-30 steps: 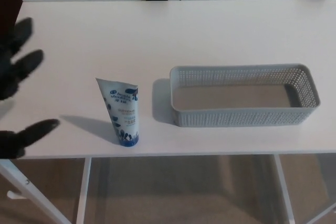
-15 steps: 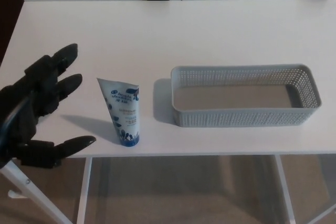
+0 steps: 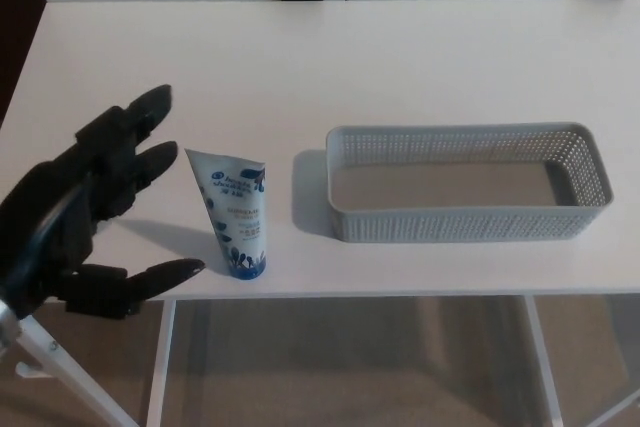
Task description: The robot walks towards a table in front, picks a shampoo with left hand and puts it in a small grey container
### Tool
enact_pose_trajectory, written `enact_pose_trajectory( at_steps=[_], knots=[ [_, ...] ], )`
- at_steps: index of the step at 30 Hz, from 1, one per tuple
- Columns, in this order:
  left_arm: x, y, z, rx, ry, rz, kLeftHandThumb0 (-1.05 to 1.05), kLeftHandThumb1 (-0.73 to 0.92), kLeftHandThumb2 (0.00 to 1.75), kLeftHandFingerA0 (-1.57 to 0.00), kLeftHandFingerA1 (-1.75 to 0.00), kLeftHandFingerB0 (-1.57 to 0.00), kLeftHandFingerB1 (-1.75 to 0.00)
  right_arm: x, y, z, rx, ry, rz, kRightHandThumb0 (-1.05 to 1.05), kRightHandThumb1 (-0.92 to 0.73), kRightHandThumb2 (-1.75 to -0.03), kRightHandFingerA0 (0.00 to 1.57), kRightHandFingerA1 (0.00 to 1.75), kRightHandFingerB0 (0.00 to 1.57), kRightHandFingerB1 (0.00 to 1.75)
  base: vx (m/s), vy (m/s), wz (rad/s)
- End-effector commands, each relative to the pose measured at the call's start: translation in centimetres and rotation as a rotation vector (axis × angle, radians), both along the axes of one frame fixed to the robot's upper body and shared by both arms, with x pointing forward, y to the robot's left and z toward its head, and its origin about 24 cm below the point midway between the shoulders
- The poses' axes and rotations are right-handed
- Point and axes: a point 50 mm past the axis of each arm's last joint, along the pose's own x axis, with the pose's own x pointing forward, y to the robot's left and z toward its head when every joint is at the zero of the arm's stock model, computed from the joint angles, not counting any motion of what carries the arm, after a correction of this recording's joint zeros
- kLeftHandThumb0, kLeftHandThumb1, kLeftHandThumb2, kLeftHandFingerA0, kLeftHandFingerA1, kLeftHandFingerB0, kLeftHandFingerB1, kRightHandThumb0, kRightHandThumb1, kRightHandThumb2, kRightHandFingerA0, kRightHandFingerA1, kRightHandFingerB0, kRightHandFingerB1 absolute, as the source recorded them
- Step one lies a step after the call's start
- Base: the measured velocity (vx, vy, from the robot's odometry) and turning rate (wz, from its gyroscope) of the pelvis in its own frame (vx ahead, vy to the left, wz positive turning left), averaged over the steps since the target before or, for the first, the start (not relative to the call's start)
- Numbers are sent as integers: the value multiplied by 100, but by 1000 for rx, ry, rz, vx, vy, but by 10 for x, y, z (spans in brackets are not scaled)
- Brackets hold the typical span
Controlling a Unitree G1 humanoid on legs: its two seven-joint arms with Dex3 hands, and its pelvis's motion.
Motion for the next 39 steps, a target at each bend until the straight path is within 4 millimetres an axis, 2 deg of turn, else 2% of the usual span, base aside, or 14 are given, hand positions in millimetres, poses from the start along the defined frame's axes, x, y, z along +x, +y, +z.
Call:
enact_pose_trajectory(
  at_steps=[1,12,28,39],
  knots=[
    [4,-7,2,13,11,-9,-62,34,70,0,-21,0,-4,3,-6,4,-7,-5,-11,-26,-71,-61,63,42,48,37,0,0,0],
    [9,-14,-4,18,32,-17,-60,33,70,0,-22,0,-5,4,-3,3,-5,-7,6,-26,-71,-61,64,42,48,37,0,0,0],
    [20,-5,-5,25,46,26,-66,37,72,0,-19,0,0,13,-2,6,1,-23,8,-27,-72,-61,65,43,49,37,0,0,0],
    [19,-17,-19,35,60,15,-60,36,75,-2,-30,0,-12,15,-1,6,4,-30,20,-27,-70,-61,65,43,48,37,0,0,0]
  ],
)
